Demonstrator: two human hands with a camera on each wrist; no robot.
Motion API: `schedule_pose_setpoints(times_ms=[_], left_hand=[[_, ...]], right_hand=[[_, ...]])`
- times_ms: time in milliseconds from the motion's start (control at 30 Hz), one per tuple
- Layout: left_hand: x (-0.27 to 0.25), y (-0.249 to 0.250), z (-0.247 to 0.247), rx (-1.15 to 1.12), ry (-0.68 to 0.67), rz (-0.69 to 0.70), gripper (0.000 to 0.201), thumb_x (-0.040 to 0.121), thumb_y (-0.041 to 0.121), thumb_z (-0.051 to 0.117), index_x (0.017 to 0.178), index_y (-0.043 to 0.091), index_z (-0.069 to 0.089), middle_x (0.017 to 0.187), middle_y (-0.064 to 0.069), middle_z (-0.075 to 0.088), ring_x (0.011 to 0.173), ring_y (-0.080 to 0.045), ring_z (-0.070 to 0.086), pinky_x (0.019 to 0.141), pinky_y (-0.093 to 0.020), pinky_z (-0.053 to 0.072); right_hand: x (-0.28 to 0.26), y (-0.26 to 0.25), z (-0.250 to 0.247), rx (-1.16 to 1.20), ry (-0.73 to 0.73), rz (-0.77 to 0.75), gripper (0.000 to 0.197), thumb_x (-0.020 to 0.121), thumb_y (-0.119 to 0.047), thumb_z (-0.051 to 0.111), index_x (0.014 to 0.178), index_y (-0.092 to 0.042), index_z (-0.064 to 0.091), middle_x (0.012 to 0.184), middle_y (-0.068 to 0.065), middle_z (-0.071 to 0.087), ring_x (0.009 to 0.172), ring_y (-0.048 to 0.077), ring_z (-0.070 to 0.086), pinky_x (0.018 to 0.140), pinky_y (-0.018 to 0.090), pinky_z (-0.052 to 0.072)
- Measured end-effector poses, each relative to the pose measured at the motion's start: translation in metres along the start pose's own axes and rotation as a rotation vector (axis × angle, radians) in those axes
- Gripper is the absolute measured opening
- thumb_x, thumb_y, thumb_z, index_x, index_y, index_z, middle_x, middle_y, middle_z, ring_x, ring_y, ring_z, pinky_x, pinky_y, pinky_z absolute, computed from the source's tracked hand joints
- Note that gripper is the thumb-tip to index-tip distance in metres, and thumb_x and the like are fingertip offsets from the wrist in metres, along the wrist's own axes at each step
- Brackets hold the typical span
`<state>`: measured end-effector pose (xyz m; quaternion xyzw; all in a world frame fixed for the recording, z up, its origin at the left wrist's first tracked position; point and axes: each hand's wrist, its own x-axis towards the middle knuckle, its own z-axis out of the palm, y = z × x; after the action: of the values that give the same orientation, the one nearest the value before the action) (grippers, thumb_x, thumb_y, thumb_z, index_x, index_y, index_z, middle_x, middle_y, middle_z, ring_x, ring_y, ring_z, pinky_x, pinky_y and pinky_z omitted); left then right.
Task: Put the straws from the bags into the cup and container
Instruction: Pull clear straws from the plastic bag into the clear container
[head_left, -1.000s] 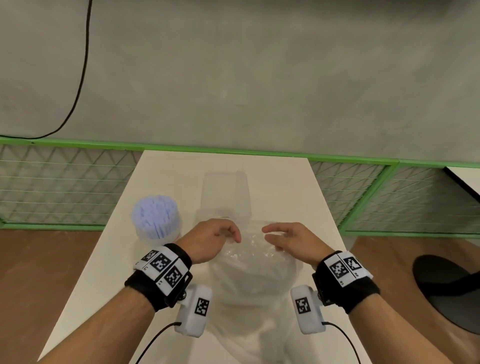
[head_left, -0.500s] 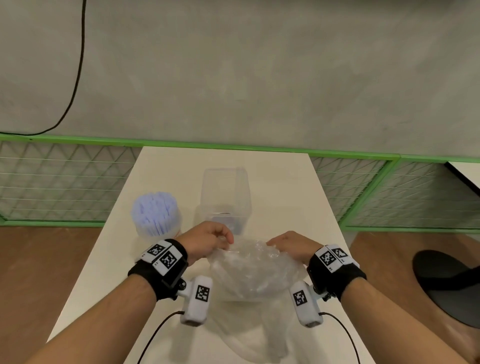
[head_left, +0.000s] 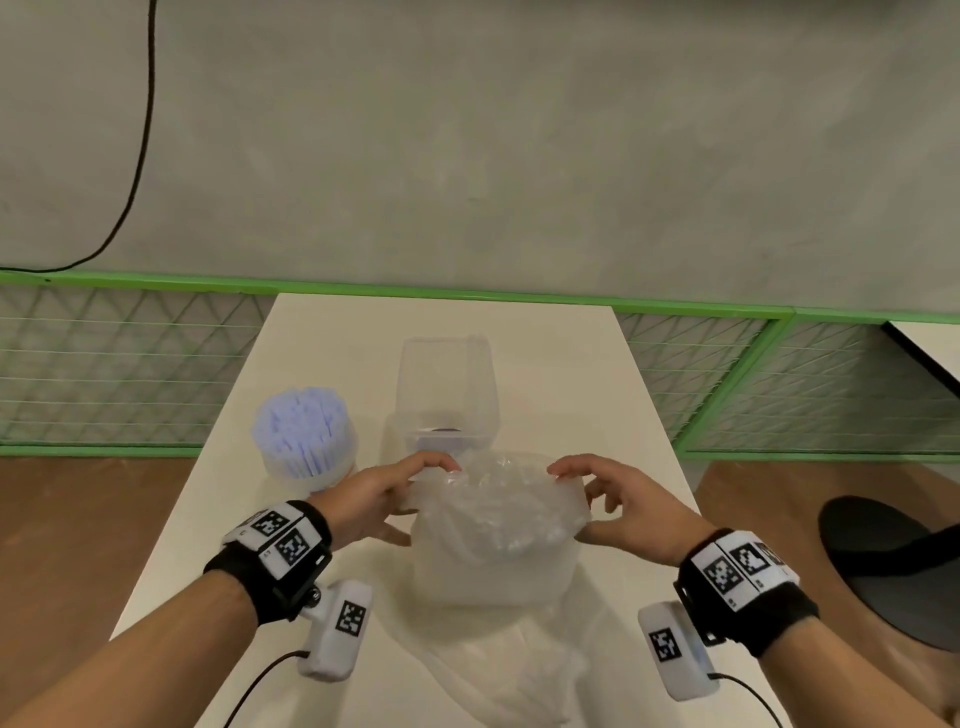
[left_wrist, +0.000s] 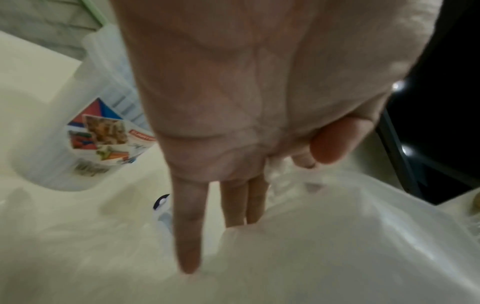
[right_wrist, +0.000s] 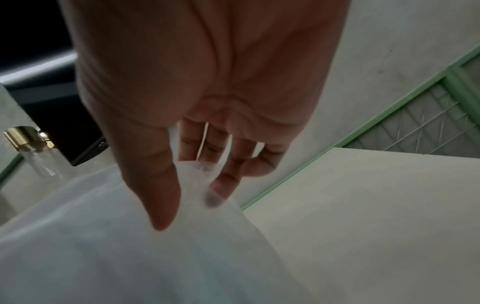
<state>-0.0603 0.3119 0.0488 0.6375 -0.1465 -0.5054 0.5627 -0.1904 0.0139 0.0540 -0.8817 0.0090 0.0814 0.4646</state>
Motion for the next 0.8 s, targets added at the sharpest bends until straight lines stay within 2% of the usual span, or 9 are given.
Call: schedule_pose_setpoints(times_ms=[67, 133, 200, 300, 400, 467, 600, 667, 800], left_hand=[[-0.003, -0.006, 0.001, 0.050, -0.008, 0.054, 0.044, 0.078, 0.010, 0.048, 0.118, 0.029, 0.053, 0.110, -0.004, 0.063, 0.093, -0.018, 0.055, 0.082, -0.030, 0.051], [-0.002, -0.013, -0.001, 0.204, 0.038, 0.095, 0.049, 0.071, 0.002, 0.057, 0.110, 0.033, 0.054, 0.111, -0.004, 0.065, 0.084, -0.016, 0.055, 0.076, -0.027, 0.048], [0.002, -0.022, -0.004, 0.271, 0.093, 0.145, 0.052, 0.072, 0.000, 0.065, 0.109, 0.034, 0.053, 0.103, -0.006, 0.067, 0.079, -0.015, 0.057, 0.076, -0.028, 0.045], [0.004, -0.027, -0.003, 0.096, 0.126, 0.211, 0.052, 0.073, -0.010, 0.069, 0.114, 0.017, 0.054, 0.095, -0.002, 0.071, 0.087, -0.012, 0.066, 0.080, -0.023, 0.051], [0.007, -0.030, -0.001, 0.060, 0.192, 0.244, 0.053, 0.066, -0.002, 0.074, 0.113, 0.011, 0.052, 0.100, -0.007, 0.073, 0.094, -0.016, 0.069, 0.086, -0.028, 0.051], [0.007, -0.031, -0.001, 0.088, 0.233, 0.267, 0.049, 0.062, 0.006, 0.079, 0.104, 0.013, 0.055, 0.095, -0.003, 0.073, 0.087, -0.014, 0.067, 0.083, -0.030, 0.050], [0.007, -0.036, 0.005, 0.313, 0.287, 0.329, 0.022, 0.059, 0.029, 0.081, 0.075, 0.031, 0.065, 0.079, 0.019, 0.067, 0.074, 0.004, 0.058, 0.072, -0.013, 0.044], [0.008, -0.039, 0.008, 0.389, 0.276, 0.364, 0.022, 0.061, 0.037, 0.077, 0.081, 0.034, 0.071, 0.095, 0.018, 0.067, 0.089, 0.005, 0.062, 0.081, -0.010, 0.043], [0.009, -0.041, 0.012, 0.547, 0.254, 0.367, 0.040, 0.067, 0.025, 0.068, 0.106, 0.031, 0.066, 0.118, 0.017, 0.056, 0.110, 0.002, 0.057, 0.092, -0.018, 0.048]], right_hand=[[0.005, 0.001, -0.001, 0.155, 0.012, 0.039, 0.055, 0.066, -0.002, 0.085, 0.106, -0.034, 0.066, 0.102, -0.016, 0.062, 0.071, 0.011, 0.056, 0.076, 0.021, 0.050], [0.010, 0.002, -0.002, 0.230, 0.012, 0.070, 0.046, 0.063, 0.003, 0.086, 0.095, -0.024, 0.068, 0.089, -0.011, 0.060, 0.065, 0.016, 0.056, 0.074, 0.031, 0.055], [0.012, 0.003, -0.002, 0.215, 0.008, 0.084, 0.034, 0.065, 0.005, 0.085, 0.084, -0.017, 0.068, 0.081, -0.005, 0.059, 0.062, 0.016, 0.055, 0.068, 0.026, 0.053], [0.013, 0.004, 0.002, 0.199, 0.043, 0.101, 0.023, 0.072, 0.008, 0.080, 0.077, -0.011, 0.067, 0.073, -0.004, 0.060, 0.056, 0.007, 0.053, 0.063, 0.016, 0.047], [0.014, 0.010, 0.009, 0.246, 0.120, 0.107, 0.020, 0.079, 0.010, 0.072, 0.081, -0.009, 0.069, 0.075, 0.002, 0.066, 0.063, 0.009, 0.063, 0.068, 0.020, 0.050], [0.013, 0.014, 0.012, 0.257, 0.136, 0.095, 0.022, 0.079, 0.011, 0.072, 0.086, -0.010, 0.068, 0.086, 0.007, 0.068, 0.073, 0.013, 0.066, 0.075, 0.026, 0.051], [0.006, 0.012, 0.019, 0.166, 0.003, 0.031, 0.042, 0.064, 0.001, 0.087, 0.097, -0.012, 0.065, 0.107, 0.007, 0.056, 0.089, 0.010, 0.063, 0.085, 0.020, 0.051], [0.004, 0.011, 0.025, 0.160, 0.046, 0.009, 0.043, 0.058, -0.004, 0.093, 0.088, -0.017, 0.064, 0.102, 0.003, 0.055, 0.084, 0.007, 0.062, 0.082, 0.019, 0.051], [0.004, 0.015, 0.036, 0.232, 0.234, -0.008, 0.040, 0.053, -0.001, 0.093, 0.076, -0.013, 0.063, 0.090, -0.004, 0.059, 0.072, 0.006, 0.060, 0.068, 0.019, 0.051]])
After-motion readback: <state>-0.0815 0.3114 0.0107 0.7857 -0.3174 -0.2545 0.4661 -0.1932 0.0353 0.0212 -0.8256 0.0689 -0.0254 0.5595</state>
